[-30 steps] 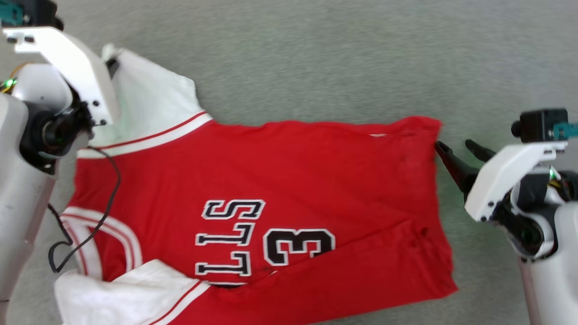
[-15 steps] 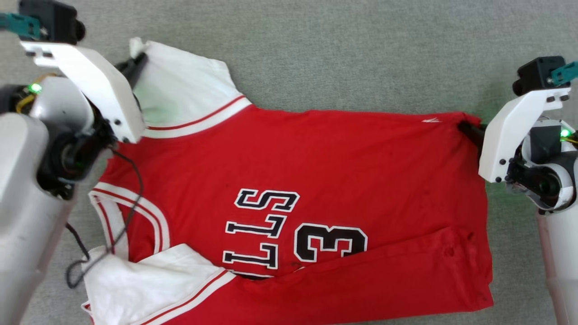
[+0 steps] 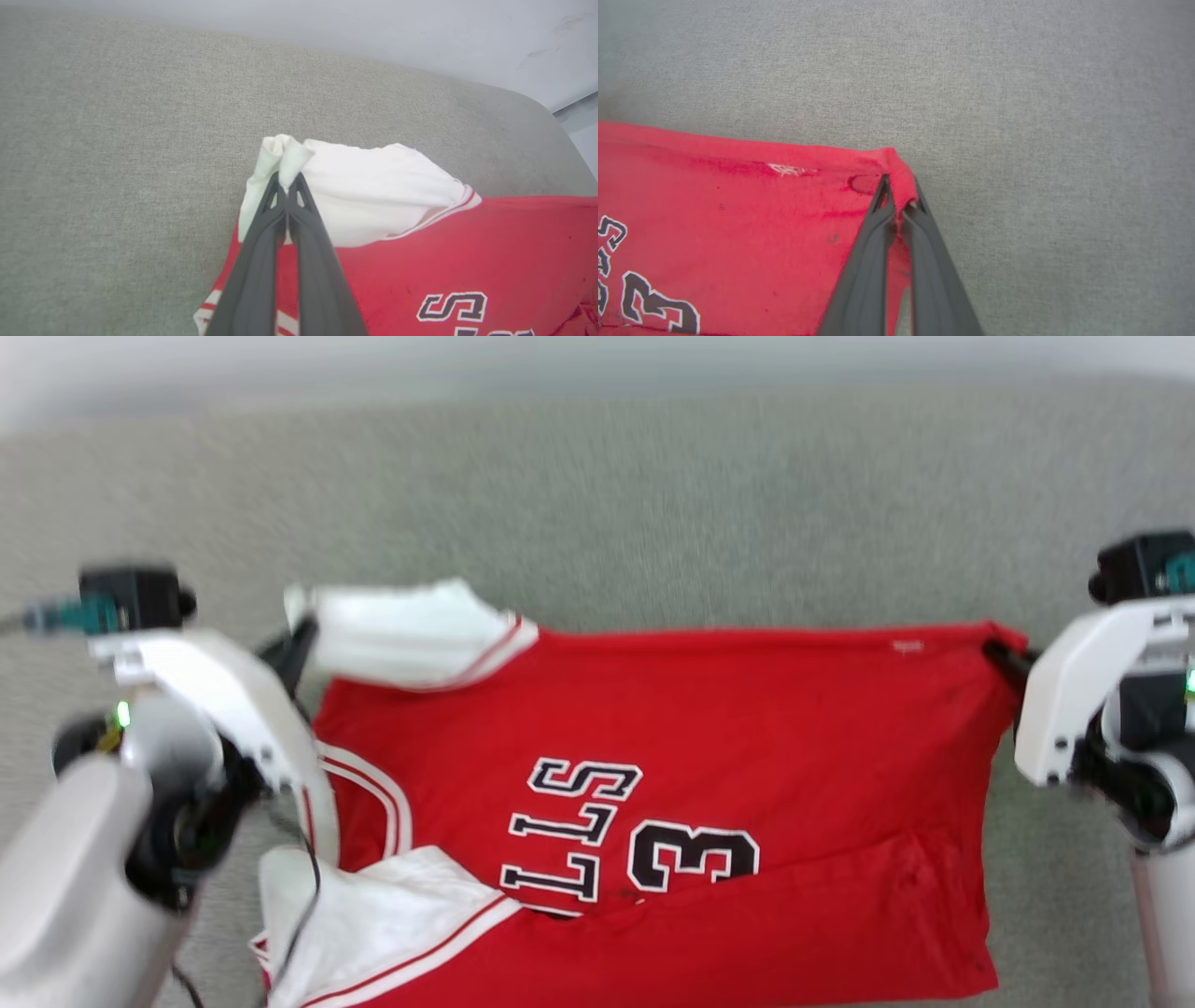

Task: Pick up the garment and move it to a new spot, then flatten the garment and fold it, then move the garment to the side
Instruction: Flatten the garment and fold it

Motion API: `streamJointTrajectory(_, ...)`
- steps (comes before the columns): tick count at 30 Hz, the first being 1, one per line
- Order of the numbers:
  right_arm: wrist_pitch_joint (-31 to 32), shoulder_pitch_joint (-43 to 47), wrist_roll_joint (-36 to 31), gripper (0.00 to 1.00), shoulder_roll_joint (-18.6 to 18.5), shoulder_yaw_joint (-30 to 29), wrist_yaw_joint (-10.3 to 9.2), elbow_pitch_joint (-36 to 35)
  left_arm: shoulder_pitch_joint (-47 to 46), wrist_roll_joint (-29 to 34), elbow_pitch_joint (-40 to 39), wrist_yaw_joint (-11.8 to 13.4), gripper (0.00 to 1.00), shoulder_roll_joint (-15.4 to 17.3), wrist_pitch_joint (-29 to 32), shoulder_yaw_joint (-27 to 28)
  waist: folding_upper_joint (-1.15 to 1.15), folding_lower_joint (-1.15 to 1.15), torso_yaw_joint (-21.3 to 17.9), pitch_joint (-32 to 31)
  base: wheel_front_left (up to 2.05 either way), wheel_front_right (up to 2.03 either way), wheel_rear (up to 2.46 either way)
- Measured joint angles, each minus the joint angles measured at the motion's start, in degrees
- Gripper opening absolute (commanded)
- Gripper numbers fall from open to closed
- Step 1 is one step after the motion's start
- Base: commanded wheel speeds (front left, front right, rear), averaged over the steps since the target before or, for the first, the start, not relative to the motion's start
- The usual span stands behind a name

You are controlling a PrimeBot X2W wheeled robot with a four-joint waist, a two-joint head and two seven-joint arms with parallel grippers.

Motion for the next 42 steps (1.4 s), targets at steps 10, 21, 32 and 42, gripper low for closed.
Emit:
streamJointTrajectory(10,-1.6,15.6,1.1,0.00,2.3,-2.7,0.01,-4.7,19.6,-4.8,-1.9,3.1,0.00,-1.8,-4.1,0.6,0.00,-0.01,2.6,-10.1,0.00,0.00,0.00)
streamJointTrajectory(21,-14.2,29.4,1.6,1.00,7.7,-4.0,0.00,-2.8,26.3,-6.1,8.8,-0.9,1.00,-7.4,-10.9,-1.1,0.00,-0.02,2.9,-13.2,0.00,0.00,0.00)
streamJointTrajectory(32,-22.3,32.9,-0.5,1.00,8.8,-7.4,0.00,-10.2,25.9,4.8,4.7,-1.3,1.00,-7.2,-25.7,-2.4,0.00,-0.01,1.2,-16.4,0.00,0.00,0.00)
streamJointTrajectory(42,-7.7,30.6,-0.7,1.00,4.9,-8.5,0.00,-12.4,22.5,14.5,-5.6,5.3,1.00,-5.9,-30.7,-2.8,0.00,-0.01,2.6,-16.4,0.00,0.00,0.00)
